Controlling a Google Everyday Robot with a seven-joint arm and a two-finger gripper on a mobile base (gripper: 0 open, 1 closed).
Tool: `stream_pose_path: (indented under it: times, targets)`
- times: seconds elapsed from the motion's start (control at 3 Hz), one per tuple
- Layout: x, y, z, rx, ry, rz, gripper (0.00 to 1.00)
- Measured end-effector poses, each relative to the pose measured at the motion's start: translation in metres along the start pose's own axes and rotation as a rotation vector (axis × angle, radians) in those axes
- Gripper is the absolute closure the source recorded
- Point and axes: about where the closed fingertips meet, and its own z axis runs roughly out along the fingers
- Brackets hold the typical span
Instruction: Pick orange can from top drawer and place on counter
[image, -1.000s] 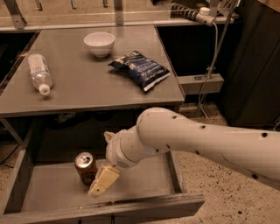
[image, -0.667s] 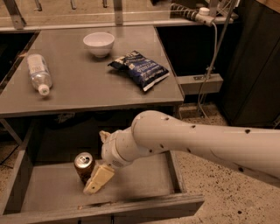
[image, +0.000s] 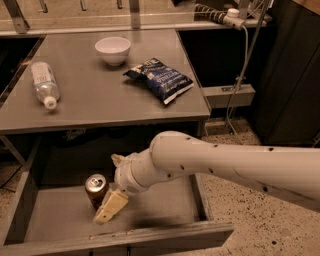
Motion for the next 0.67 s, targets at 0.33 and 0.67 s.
stream_pose_path:
  times: [0.33,0.67]
  targets:
    - [0.000,0.005,0.015,0.004,0.000,0.005,0.00]
    - [-0.004,0.003,0.031,0.006,-0.010,0.003,0.00]
